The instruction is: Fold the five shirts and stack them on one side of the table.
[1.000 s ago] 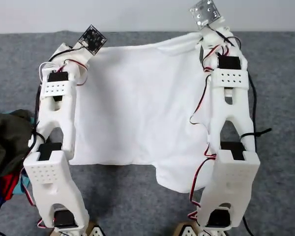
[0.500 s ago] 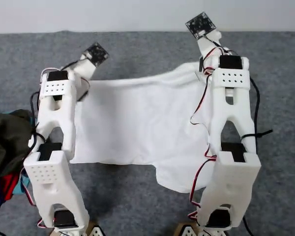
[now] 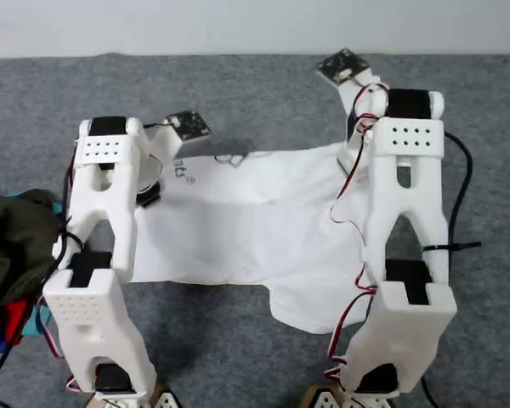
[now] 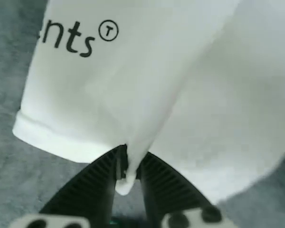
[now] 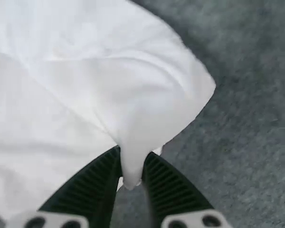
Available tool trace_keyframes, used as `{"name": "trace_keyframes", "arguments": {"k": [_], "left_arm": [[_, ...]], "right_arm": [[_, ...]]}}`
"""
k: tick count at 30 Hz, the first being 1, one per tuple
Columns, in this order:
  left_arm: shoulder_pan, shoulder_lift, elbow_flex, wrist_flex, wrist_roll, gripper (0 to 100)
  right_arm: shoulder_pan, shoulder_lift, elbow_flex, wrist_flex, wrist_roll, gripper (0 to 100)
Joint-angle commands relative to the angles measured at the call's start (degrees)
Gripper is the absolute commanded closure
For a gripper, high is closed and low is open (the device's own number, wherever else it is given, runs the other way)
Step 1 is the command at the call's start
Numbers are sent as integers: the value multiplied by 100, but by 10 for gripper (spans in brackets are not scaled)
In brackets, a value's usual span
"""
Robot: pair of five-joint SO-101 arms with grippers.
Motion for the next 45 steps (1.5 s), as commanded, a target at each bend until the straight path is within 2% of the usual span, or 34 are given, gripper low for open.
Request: {"name": "trace_keyframes", "arguments": {"k": [1, 5, 10, 14, 23, 31, 35, 37, 42, 45], "left_arm": [[-18, -492, -207, 756, -633, 995], [-325, -589, -180, 818, -809, 994], [-651, -642, 119, 818, -1292, 978], [-782, -703, 646, 826, -1565, 975], [-826, -1767, 2079, 818, -2198, 975], [-826, -1231, 2264, 774, -2198, 973], [-862, -914, 2264, 484, -2066, 920], [-853, -879, 2264, 396, -1811, 892], [-818, -1064, 2264, 387, -1670, 849], [-818, -1275, 2264, 431, -1670, 836]], "right_arm": [[-127, -462, -308, 549, 18, 990], [-66, -884, 114, 549, 26, 990], [-57, -1789, 1371, 541, 44, 990], [-92, -2580, 2549, 532, 44, 990], [-92, -3899, 4413, 532, 53, 990], [-84, -4207, 5538, 286, 53, 990], [-57, -4189, 5925, -101, 44, 987], [-57, -4189, 5969, -145, 26, 946], [-48, -4233, 5952, -136, 18, 735], [-48, -4233, 5943, -136, 35, 711]]}}
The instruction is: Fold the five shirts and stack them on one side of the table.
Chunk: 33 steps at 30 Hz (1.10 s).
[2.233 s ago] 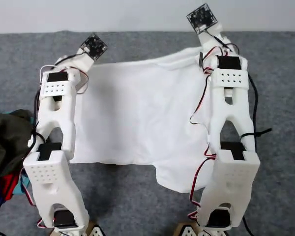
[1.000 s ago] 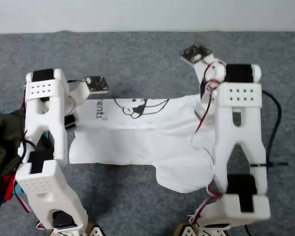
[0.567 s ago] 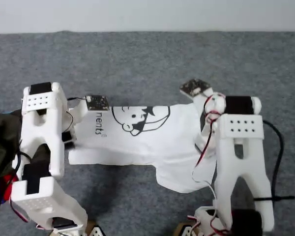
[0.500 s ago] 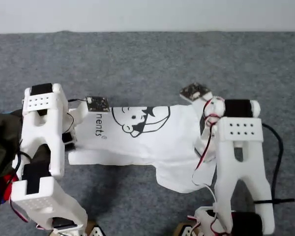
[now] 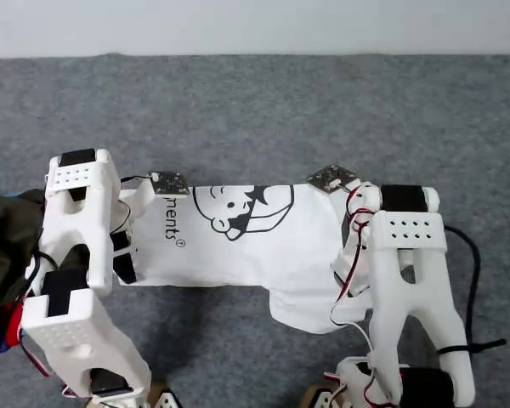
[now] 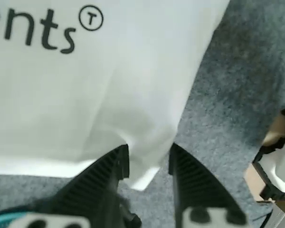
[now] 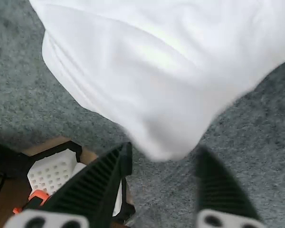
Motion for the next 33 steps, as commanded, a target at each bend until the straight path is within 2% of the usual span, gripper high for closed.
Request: {"name": "trace_keyframes", "arguments": {"k": [1, 10, 18, 24, 26, 31, 33], "left_arm": [[18, -501, -31, 18, 88, 833], [53, -1626, -462, 299, 88, 833], [9, -1969, -470, 105, 220, 838], [62, -2022, -488, -1213, 2119, 943], [62, -2013, -488, -1670, 2822, 994], [149, -1837, -145, -2435, 4246, 993], [237, -1741, 57, -2620, 4413, 994]], "right_arm": [[31, -242, -62, -66, 53, 713], [22, -180, -1354, -101, 18, 713], [22, -40, -1697, -1024, -132, 714], [4, 760, -1723, -1244, -1090, 733], [4, 1033, -1741, -1305, -1292, 797], [22, 1534, -1741, -1982, -1398, 993], [-4, 1657, -1741, -2193, -1398, 976]]}}
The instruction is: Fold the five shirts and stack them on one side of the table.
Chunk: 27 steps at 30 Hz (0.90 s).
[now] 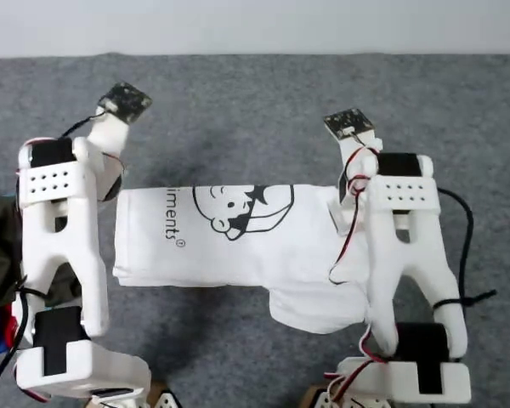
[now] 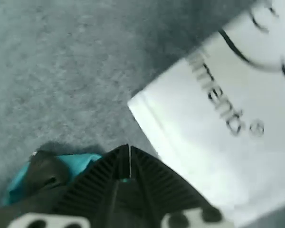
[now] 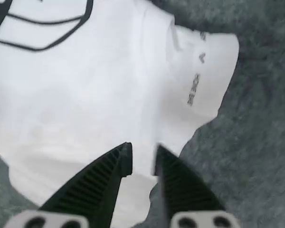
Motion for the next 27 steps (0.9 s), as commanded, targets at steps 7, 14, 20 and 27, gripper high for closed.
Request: {"name": "trace_keyframes", "arguments": {"k": [7, 14, 20, 27], "left_arm": [[519, -123, 215, 18, 466, 994], [1846, -519, 242, 404, 466, 994], [3077, -589, 224, 519, 466, 994], [4369, -536, 242, 484, 466, 994]], "right_arm": [[4, 119, -352, -224, -79, 989], [382, -277, -809, 787, -88, 989], [1912, -286, -686, 716, -88, 989], [3512, 453, 264, -295, -88, 989]]}}
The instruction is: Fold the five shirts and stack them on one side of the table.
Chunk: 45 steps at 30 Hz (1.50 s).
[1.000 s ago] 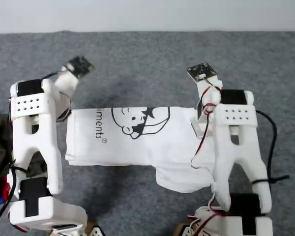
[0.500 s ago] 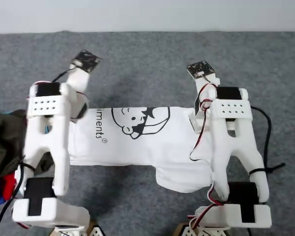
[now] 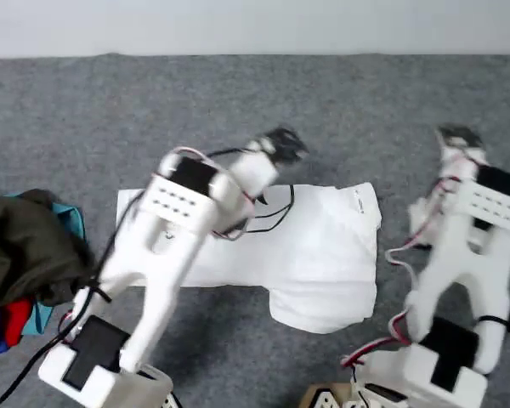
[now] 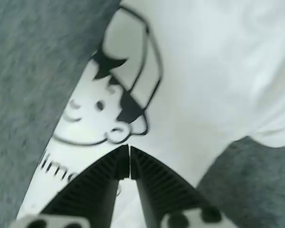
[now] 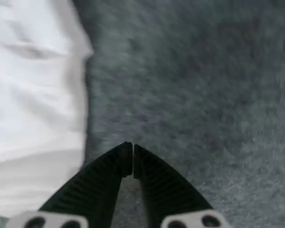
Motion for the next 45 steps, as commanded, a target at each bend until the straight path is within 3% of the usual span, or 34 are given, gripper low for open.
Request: {"name": "trace_keyframes", "arguments": {"k": [1, 5, 10, 16, 20, 26, 33, 45], "left_arm": [[677, -229, -31, -9, 53, 994], [1134, 26, -22, -220, 53, 993], [1556, 686, -145, -237, 53, 991], [2066, 1187, -180, -229, 53, 844], [2303, 1319, -180, -229, 53, 810], [2426, 1363, -171, -229, 44, 792], [2418, 1371, -154, -237, 26, 792], [2400, 1371, -154, -273, 26, 795]], "right_arm": [[813, 268, 264, -567, -62, 989], [1376, 752, 510, -1068, -62, 988], [1516, 1314, 545, -1226, -62, 988], [1508, 1912, 536, -1473, -62, 987], [1481, 2176, 501, -1569, -53, 987], [1473, 2167, 501, -1622, -35, 988], [998, 2167, 440, -848, -53, 987], [725, 2615, 624, -804, -44, 988]]}}
